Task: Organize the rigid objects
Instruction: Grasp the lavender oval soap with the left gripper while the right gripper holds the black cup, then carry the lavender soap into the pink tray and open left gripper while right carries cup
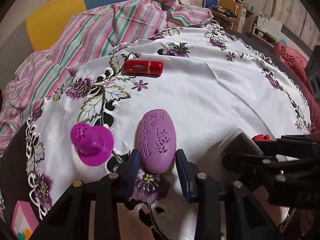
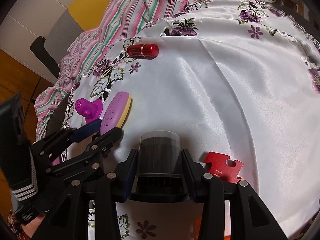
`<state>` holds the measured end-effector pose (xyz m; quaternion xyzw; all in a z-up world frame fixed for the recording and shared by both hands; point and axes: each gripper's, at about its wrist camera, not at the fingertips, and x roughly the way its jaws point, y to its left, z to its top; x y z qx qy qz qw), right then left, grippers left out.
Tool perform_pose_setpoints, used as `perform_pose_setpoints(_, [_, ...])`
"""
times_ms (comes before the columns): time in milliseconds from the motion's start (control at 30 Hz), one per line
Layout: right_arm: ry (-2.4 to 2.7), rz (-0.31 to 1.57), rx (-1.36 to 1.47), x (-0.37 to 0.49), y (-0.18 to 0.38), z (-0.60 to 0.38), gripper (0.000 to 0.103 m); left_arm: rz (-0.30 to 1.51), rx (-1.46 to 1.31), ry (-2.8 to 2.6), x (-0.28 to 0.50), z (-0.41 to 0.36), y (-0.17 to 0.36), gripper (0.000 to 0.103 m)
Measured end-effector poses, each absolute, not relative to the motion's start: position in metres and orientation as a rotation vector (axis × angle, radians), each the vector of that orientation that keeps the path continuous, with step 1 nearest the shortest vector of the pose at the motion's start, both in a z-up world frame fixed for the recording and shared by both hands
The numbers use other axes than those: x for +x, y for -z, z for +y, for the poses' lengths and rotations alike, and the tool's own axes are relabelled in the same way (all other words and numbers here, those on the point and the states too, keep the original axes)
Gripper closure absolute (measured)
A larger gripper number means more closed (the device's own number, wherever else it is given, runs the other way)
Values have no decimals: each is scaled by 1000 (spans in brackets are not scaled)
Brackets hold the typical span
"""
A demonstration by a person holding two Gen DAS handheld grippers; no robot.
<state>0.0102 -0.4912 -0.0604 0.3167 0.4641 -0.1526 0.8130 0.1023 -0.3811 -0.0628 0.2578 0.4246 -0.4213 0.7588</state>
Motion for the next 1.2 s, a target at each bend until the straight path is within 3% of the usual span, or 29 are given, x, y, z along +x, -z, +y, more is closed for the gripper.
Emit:
perform_pose_setpoints(600, [349, 985, 680, 7, 60, -494, 59, 1008, 486, 916, 102, -388, 71, 60])
perform_pose_setpoints(767, [357, 982, 666, 7, 59, -493, 59, 928, 581, 916, 91, -389, 73, 61])
perform_pose_setpoints(1000, [368, 981, 643, 9, 58, -492, 59, 913, 454, 926, 89, -358, 47, 61])
perform_pose_setpoints(1067, [368, 984, 630, 9, 58, -491, 59, 915, 419, 929, 88, -345, 41, 66])
perform_pose_setpoints(1100, [369, 984, 627, 9, 57, -490, 59, 917, 409, 930, 86, -340, 39, 85])
perform_pose_setpoints(1133, [369, 983, 625, 9, 57, -490, 59, 916, 406, 920, 85, -336, 38, 99])
perform_pose_setpoints(1200, [370, 984, 621, 10, 57, -490, 59, 910, 397, 913, 81, -328, 35, 99])
